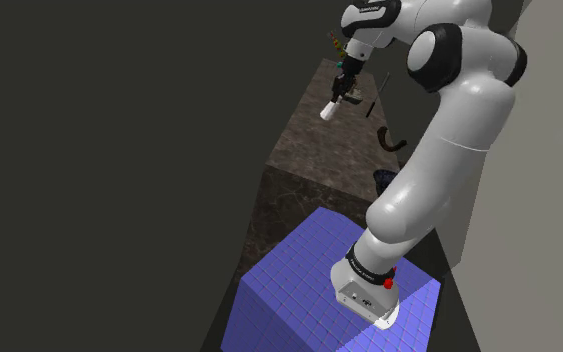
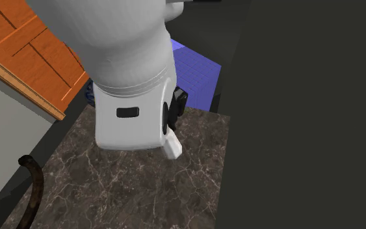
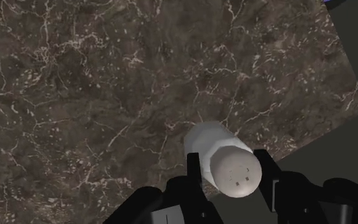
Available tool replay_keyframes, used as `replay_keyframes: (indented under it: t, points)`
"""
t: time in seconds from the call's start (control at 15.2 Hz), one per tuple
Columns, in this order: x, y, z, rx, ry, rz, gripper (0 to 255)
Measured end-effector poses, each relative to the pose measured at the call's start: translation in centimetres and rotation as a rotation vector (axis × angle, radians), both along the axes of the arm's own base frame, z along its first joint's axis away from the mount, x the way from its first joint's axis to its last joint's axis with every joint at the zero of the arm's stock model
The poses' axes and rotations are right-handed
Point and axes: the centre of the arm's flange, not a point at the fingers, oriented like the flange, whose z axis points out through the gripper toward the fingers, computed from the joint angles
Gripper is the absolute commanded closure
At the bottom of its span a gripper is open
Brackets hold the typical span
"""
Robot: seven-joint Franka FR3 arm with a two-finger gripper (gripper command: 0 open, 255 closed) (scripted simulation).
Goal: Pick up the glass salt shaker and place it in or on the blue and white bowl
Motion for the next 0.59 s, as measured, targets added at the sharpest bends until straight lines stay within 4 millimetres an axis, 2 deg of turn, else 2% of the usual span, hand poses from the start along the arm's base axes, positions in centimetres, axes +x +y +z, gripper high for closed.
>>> replay_keyframes:
  t: [0.59]
  points:
    - [-11.5,0.9,0.9,0.001,0.0,0.0,255]
